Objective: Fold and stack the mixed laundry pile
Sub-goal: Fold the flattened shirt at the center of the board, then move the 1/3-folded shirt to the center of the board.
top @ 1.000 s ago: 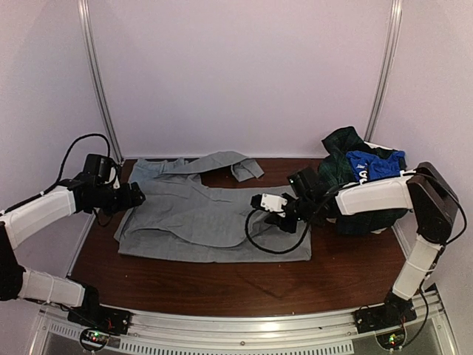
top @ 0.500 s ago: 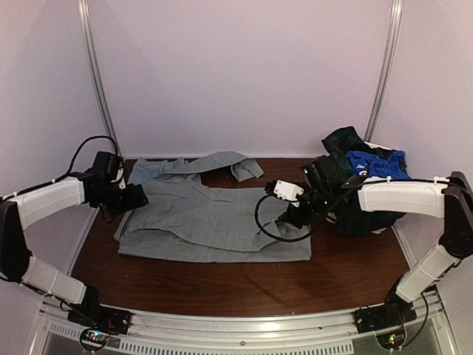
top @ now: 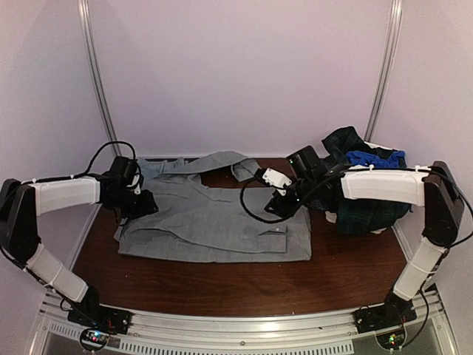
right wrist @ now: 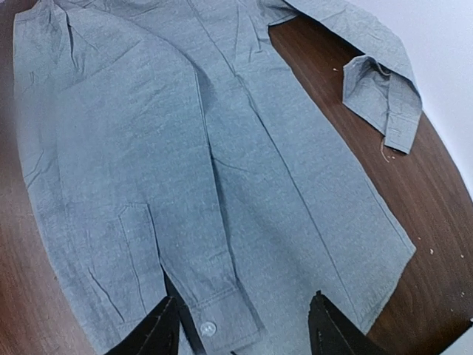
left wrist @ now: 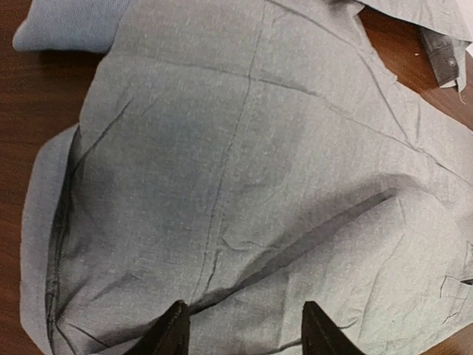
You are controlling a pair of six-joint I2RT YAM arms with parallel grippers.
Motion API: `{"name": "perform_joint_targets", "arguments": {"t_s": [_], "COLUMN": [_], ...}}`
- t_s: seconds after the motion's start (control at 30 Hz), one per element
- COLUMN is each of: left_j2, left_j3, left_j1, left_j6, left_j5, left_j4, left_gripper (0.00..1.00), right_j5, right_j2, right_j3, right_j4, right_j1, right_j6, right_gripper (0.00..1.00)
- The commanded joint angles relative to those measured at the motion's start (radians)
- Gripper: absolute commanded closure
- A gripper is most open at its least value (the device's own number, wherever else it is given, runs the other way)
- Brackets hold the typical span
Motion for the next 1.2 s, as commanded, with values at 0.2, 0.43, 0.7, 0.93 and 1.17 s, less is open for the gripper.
{"name": "perform_joint_targets", "arguments": {"t_s": [0.2,0.43,0.7,0.93,1.17], "left_j2": [0.135,0.062,-0.173,-0.552,-0.606], "left_j3": [-0.129,-0.269,-0.443,-0.560,-0.478], "left_j1": [-0.001,-0.001,-0.001,-0.004,-0.004], "left_j6": [-0.143,-0.218,-0.338,-0.463,-0.341], "left_j5": [0.035,0.031,0.030,0.002,-0.003], "left_j4": [0.134,0.109,0.001,-0.234,-0.188], "left_gripper": [0.64,0.65,0.65,0.65,0.59], "right_j5": [-0.101,-0.162,-0.231,-0.257,-0.204], "right_j2": [0.282,0.263,0.159,0.074,-0.003], "right_j3": [0.102,-0.037,-0.221,-0.347,-0.263], "right_j4": [-0.062,-0.060,-0.047,-0.024,-0.088], "right_j1": [-0.002,0.006,0.118,0.222,0.216], "right_j6": [0.157,0.239,0.340,0.452,0.426], "right_gripper": [0.50,0.54,0.55,0.55,0.51]}}
